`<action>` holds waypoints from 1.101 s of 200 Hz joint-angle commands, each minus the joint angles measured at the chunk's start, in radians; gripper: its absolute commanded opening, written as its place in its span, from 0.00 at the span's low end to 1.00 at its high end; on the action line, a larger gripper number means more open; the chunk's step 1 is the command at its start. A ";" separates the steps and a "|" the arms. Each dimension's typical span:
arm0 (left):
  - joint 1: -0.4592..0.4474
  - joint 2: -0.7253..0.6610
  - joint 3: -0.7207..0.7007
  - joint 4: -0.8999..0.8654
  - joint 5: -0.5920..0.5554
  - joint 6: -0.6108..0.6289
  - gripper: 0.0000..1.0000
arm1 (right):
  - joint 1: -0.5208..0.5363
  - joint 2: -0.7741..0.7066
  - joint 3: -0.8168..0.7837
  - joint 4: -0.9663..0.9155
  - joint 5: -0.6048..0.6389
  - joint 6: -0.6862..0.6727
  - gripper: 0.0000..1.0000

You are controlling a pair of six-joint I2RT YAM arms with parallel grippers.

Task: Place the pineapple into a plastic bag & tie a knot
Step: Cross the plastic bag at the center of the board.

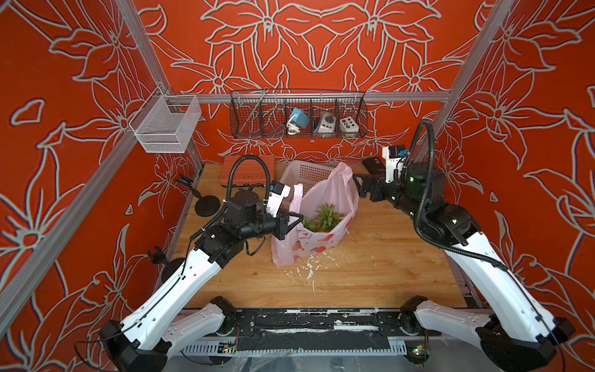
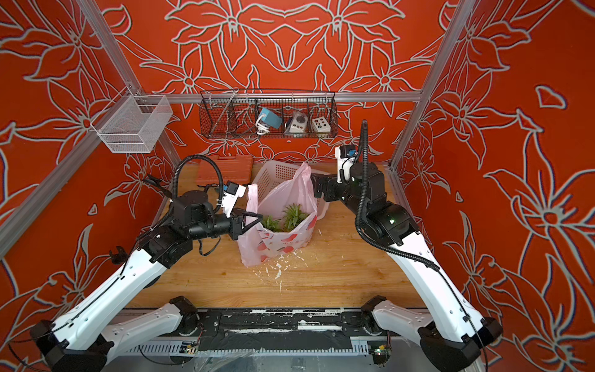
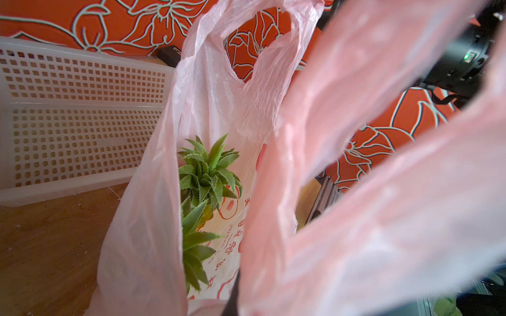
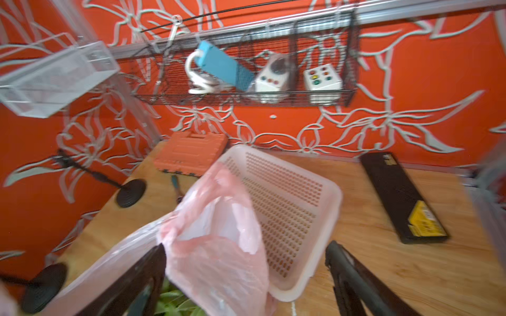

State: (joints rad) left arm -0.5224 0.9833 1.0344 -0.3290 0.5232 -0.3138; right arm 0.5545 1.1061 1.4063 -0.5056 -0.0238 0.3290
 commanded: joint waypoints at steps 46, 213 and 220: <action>0.007 -0.002 0.036 -0.003 0.033 0.015 0.00 | 0.000 0.031 -0.003 0.054 -0.287 -0.066 0.94; 0.007 -0.005 0.055 -0.064 0.020 0.046 0.00 | 0.001 0.051 0.109 -0.005 -0.012 -0.129 0.15; 0.007 -0.004 0.065 -0.080 0.009 0.055 0.00 | 0.001 0.039 0.125 -0.018 -0.023 -0.156 0.12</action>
State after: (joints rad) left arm -0.5224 0.9848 1.0412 -0.3733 0.5426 -0.2996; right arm 0.5552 1.2118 1.4612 -0.5007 -0.0963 0.2516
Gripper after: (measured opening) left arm 0.047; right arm 0.175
